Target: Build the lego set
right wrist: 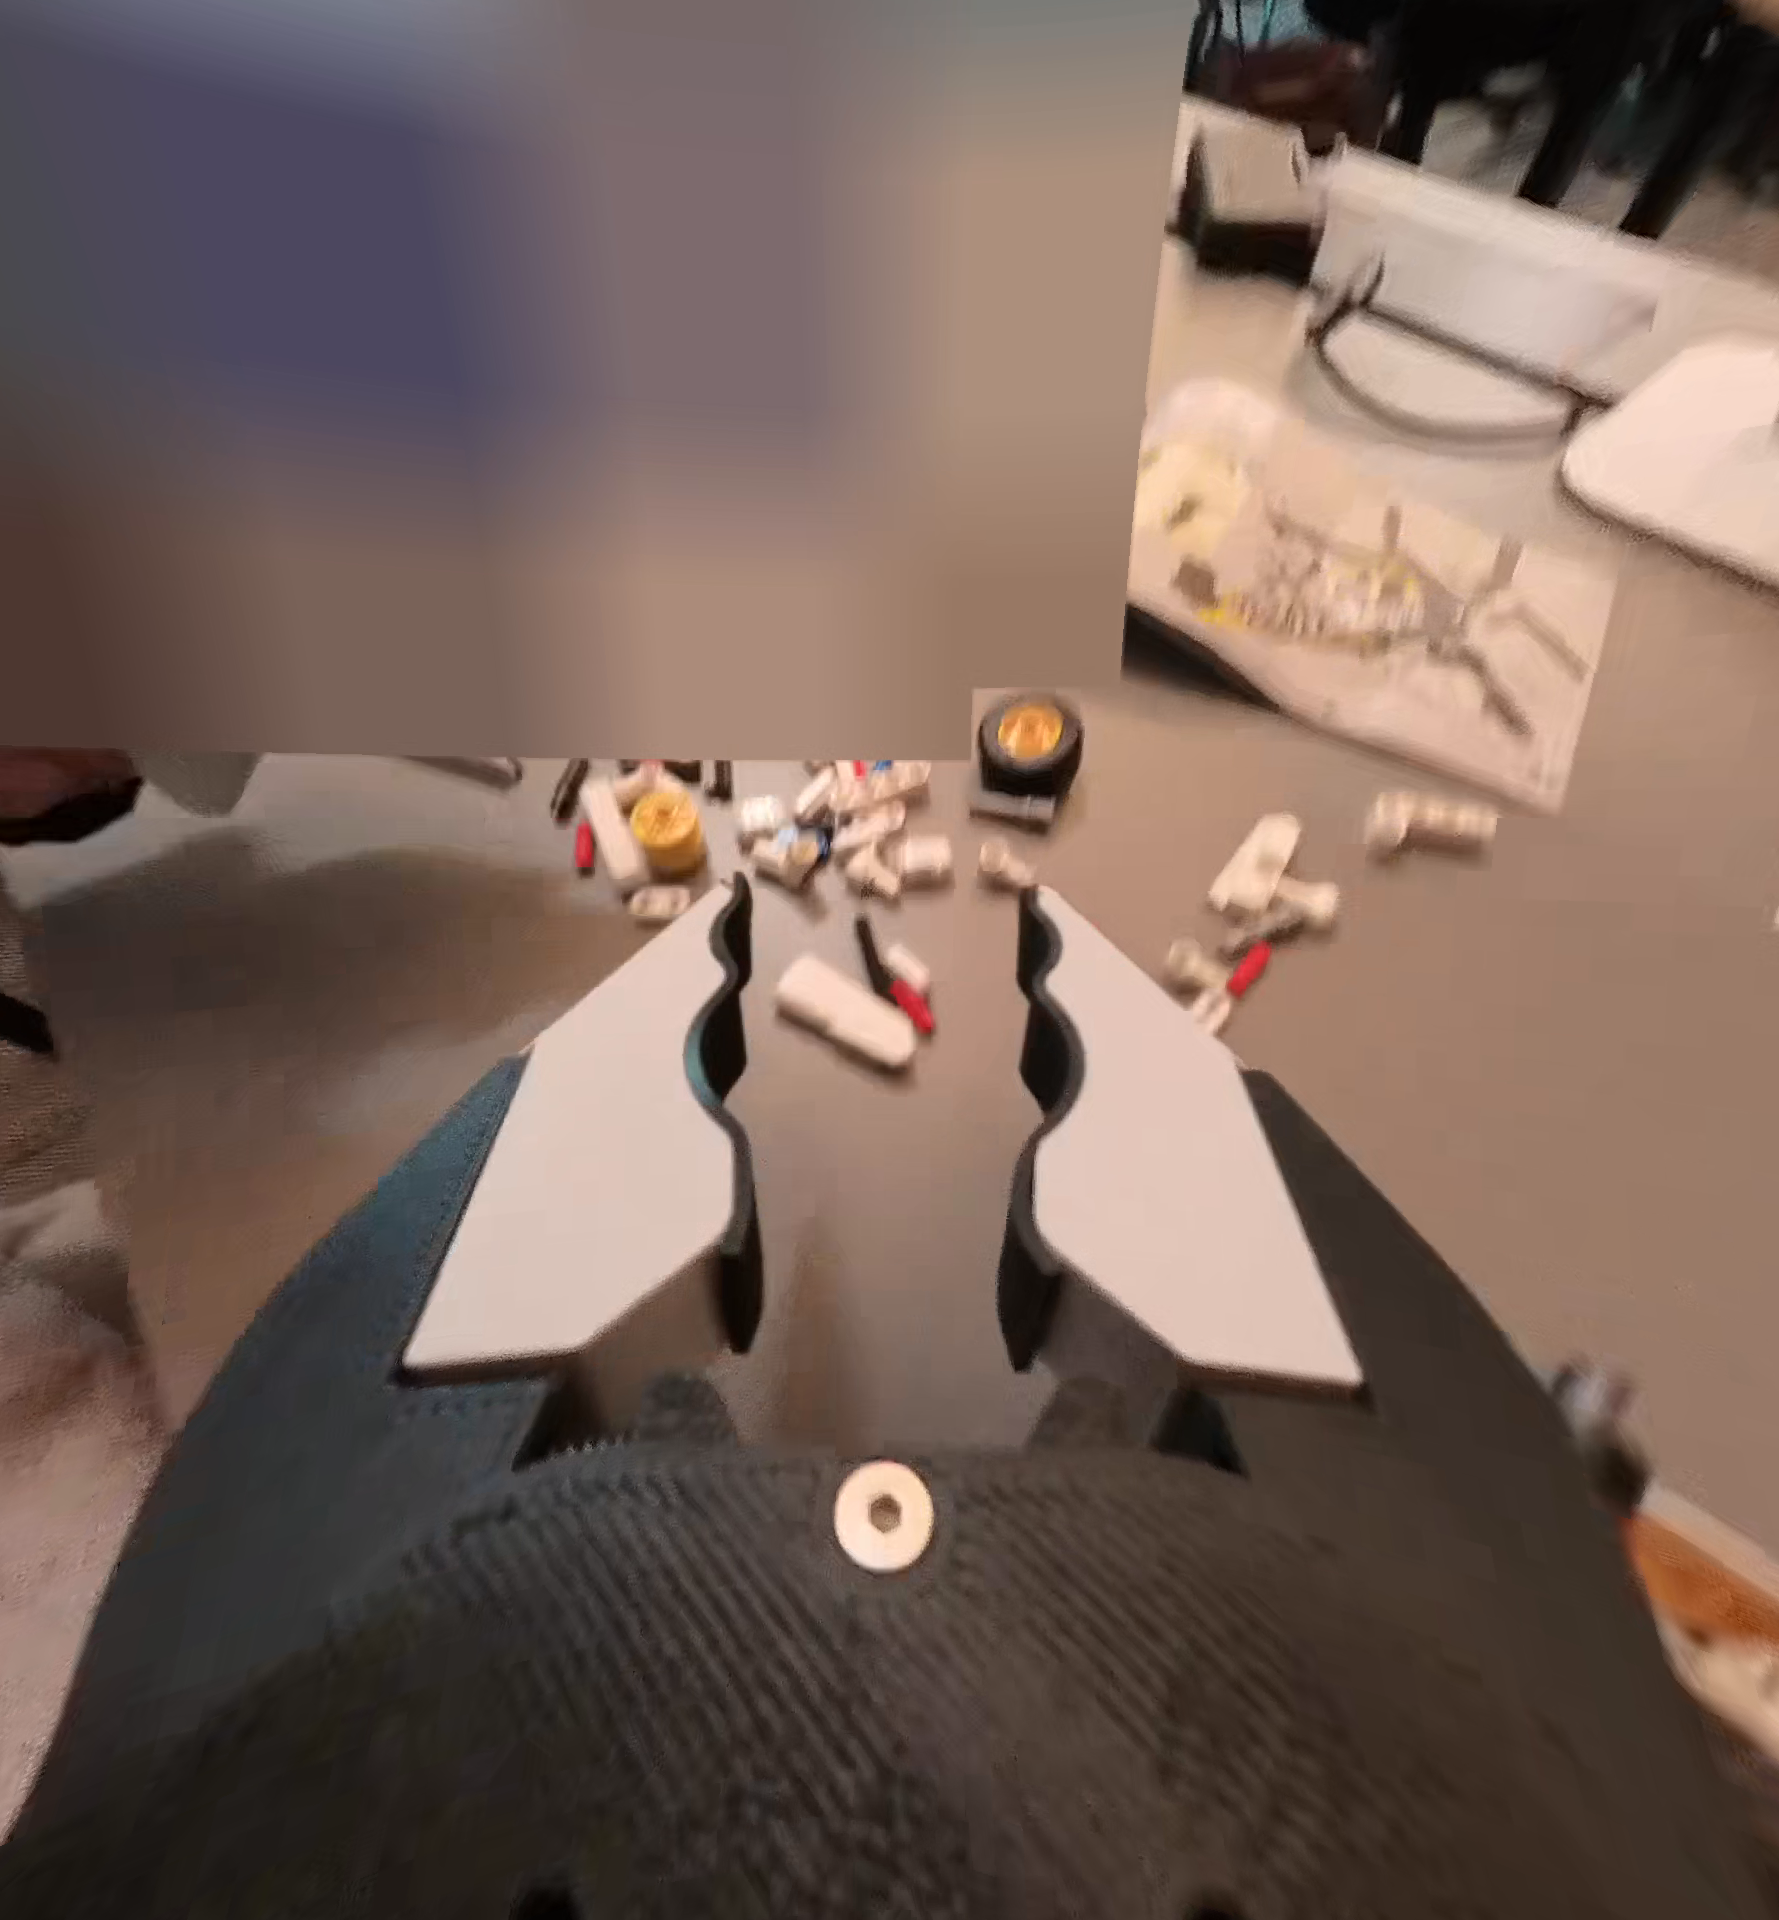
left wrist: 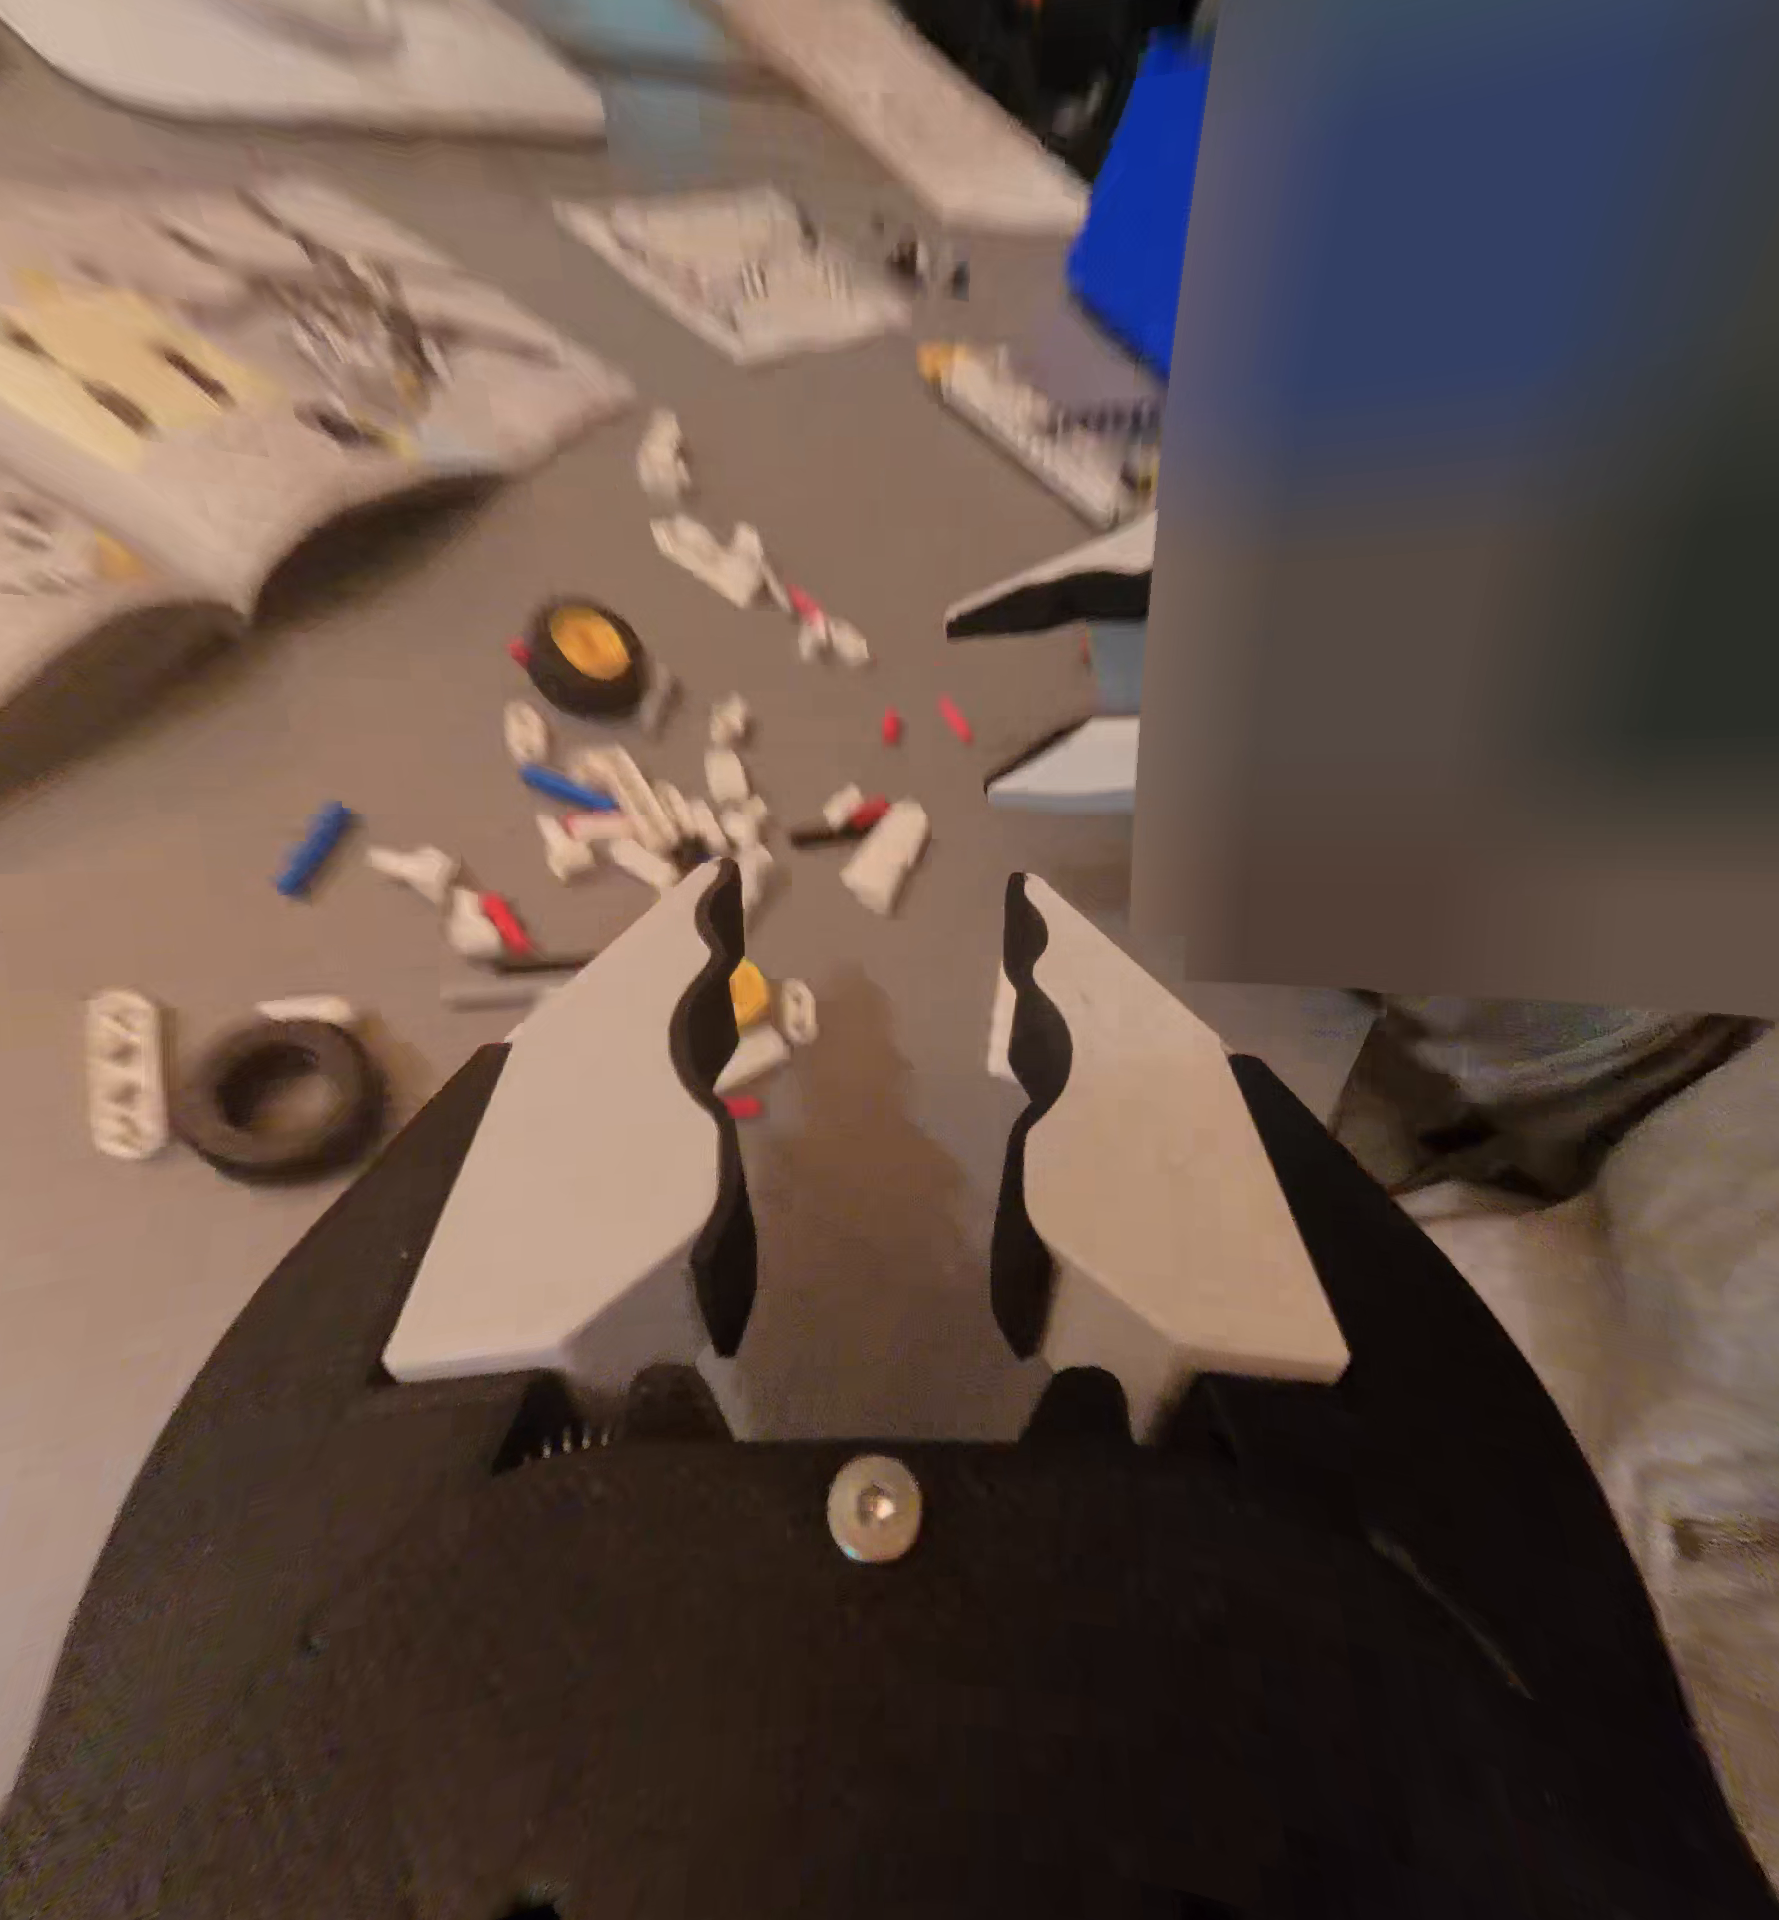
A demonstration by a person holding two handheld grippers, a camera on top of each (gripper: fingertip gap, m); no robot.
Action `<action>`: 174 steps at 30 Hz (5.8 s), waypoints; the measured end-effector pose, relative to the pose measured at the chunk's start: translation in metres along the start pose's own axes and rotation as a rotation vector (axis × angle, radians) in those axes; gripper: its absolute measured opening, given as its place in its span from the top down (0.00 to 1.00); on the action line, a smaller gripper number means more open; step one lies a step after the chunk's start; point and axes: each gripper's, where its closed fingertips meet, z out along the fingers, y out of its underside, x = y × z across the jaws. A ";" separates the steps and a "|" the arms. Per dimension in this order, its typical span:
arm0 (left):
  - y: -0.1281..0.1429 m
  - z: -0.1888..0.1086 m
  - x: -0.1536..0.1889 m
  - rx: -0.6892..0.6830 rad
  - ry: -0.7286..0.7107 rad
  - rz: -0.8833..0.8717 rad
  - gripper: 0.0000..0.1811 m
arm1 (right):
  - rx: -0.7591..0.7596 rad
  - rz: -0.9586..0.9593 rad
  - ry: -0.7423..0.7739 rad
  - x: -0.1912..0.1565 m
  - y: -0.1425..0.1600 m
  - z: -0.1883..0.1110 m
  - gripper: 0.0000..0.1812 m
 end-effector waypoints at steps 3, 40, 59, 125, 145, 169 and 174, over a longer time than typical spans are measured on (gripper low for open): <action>-0.036 -0.012 -0.017 0.138 0.049 -0.084 0.74 | 0.018 -0.107 0.030 0.012 -0.019 0.019 0.68; -0.069 -0.023 -0.030 0.558 0.069 -0.016 0.90 | 0.248 -0.070 0.065 0.016 -0.010 -0.033 0.68; -0.075 -0.058 -0.094 0.685 -0.371 -0.062 0.80 | 0.128 -0.003 0.030 0.021 -0.001 -0.012 0.72; -0.063 -0.032 -0.080 0.565 -0.265 -0.060 0.82 | 0.202 -0.063 0.015 0.008 -0.007 -0.024 0.80; -0.062 -0.027 -0.077 0.546 -0.242 -0.062 0.81 | 0.201 -0.199 0.026 -0.007 -0.005 -0.024 0.81; -0.062 -0.029 -0.074 0.552 -0.242 -0.040 0.81 | 0.012 -0.262 0.294 0.039 0.001 -0.057 0.73; -0.062 -0.028 -0.074 0.545 -0.237 -0.048 0.81 | -0.062 -0.136 0.418 0.098 0.019 -0.091 0.70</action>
